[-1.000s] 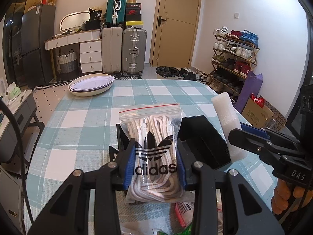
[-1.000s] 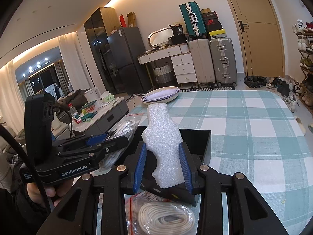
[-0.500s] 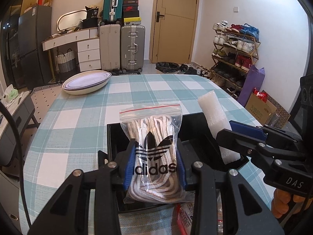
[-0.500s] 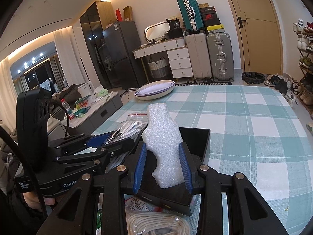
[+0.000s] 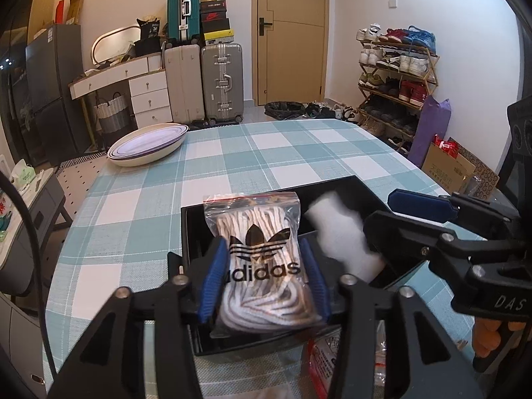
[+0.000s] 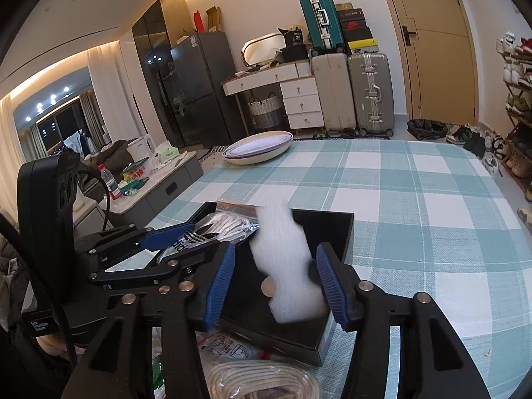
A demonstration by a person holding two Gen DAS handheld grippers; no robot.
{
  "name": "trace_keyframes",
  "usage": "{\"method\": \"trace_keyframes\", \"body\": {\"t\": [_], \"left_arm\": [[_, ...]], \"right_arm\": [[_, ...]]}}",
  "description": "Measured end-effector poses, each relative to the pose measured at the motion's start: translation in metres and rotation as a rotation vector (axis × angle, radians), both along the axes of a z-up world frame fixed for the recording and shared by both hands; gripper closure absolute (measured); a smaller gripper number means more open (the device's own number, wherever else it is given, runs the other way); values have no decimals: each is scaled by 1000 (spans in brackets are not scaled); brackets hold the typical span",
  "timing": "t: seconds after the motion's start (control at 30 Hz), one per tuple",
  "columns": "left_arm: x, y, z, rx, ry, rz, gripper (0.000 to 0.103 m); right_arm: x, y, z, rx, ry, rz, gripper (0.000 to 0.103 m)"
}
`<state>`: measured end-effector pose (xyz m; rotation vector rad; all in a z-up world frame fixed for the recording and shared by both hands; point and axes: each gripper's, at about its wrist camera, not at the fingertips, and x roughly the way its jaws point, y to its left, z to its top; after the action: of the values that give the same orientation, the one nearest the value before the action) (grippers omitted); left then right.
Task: Organize soft objects
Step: 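Open both tools to release the items in the box and withdraw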
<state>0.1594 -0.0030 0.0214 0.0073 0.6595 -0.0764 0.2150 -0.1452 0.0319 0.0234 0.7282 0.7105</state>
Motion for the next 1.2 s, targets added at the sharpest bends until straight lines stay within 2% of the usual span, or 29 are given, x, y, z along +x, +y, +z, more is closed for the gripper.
{"method": "trace_keyframes", "body": {"t": [0.07, 0.1, 0.13, 0.2, 0.3, 0.67, 0.87, 1.0, 1.2], "left_arm": [[-4, 1, 3, -9, 1, -3, 40], [-6, 2, 4, -13, 5, -5, 34], [-8, 2, 6, -11, 11, -1, 20], [-17, 5, 10, -4, -5, 16, 8], [-32, 11, 13, -5, -33, 14, 1], [-77, 36, 9, -19, -39, 35, 0], [-91, 40, 5, -15, -38, 38, 0], [-98, 43, -1, -16, -40, 39, 0], [-104, 43, -9, 22, -6, 10, 0]], "right_arm": [[-3, -4, 2, -18, -11, -21, 43], [-6, -7, 3, -24, -18, -33, 34], [-9, -11, 5, -22, -27, -44, 25], [-15, -19, 7, -17, -38, -62, 14], [-24, -31, 9, -6, -26, -82, 1], [-59, -52, 4, -12, 16, -78, 1], [-78, -58, 1, -7, 31, -60, 1], [-84, -60, -2, -37, 42, -55, 1], [-84, -62, -3, -33, 57, -57, 1]]}}
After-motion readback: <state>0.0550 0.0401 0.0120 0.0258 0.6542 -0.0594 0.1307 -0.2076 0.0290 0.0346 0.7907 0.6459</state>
